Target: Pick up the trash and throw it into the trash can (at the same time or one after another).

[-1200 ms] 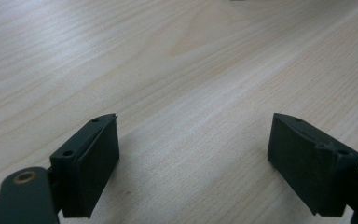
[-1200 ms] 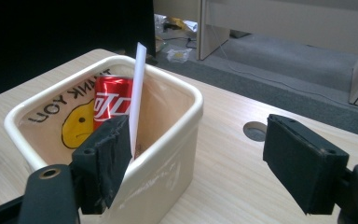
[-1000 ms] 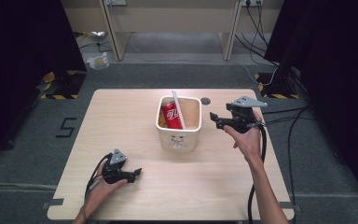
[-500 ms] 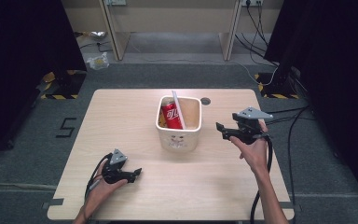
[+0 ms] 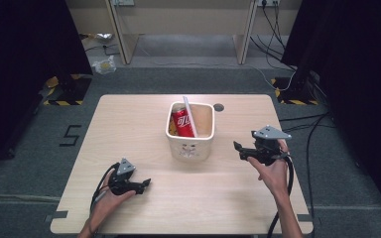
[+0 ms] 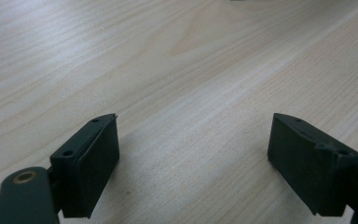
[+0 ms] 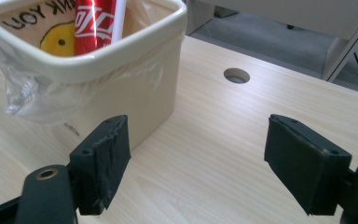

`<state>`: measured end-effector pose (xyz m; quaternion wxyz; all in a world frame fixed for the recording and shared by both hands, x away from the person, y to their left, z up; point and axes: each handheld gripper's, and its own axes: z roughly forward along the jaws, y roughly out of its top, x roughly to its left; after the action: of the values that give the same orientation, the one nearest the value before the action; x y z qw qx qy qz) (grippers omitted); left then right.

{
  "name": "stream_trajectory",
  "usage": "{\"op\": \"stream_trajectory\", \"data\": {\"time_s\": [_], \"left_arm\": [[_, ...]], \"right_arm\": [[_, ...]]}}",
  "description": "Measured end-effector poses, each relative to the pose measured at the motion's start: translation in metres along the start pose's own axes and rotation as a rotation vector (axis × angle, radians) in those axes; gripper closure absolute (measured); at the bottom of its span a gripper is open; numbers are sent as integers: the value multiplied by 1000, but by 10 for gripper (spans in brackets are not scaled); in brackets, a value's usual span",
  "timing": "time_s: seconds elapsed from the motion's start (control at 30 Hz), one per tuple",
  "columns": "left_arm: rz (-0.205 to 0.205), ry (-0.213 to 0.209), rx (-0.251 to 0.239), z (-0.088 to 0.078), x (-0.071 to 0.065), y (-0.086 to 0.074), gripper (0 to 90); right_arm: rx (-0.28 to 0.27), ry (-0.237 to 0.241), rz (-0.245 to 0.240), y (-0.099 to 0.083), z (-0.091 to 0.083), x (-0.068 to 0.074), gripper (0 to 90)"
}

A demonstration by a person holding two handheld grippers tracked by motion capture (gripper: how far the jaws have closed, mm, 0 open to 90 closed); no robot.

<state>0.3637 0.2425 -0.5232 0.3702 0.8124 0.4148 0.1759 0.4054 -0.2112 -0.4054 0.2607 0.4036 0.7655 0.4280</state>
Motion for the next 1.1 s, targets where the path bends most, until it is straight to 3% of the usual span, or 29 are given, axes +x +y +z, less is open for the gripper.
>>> {"op": "stream_trajectory", "data": {"time_s": [0.33, 0.63, 1.1], "left_arm": [[0, 0, 0, 0, 0, 0, 156], [0, 0, 0, 0, 0, 0, 156], [0, 0, 0, 0, 0, 0, 156]], "right_arm": [[8, -10, 9, -19, -2, 2, 225], [34, -2, 58, -42, 4, -3, 222], [73, 13, 44, -59, 6, 4, 220]]}}
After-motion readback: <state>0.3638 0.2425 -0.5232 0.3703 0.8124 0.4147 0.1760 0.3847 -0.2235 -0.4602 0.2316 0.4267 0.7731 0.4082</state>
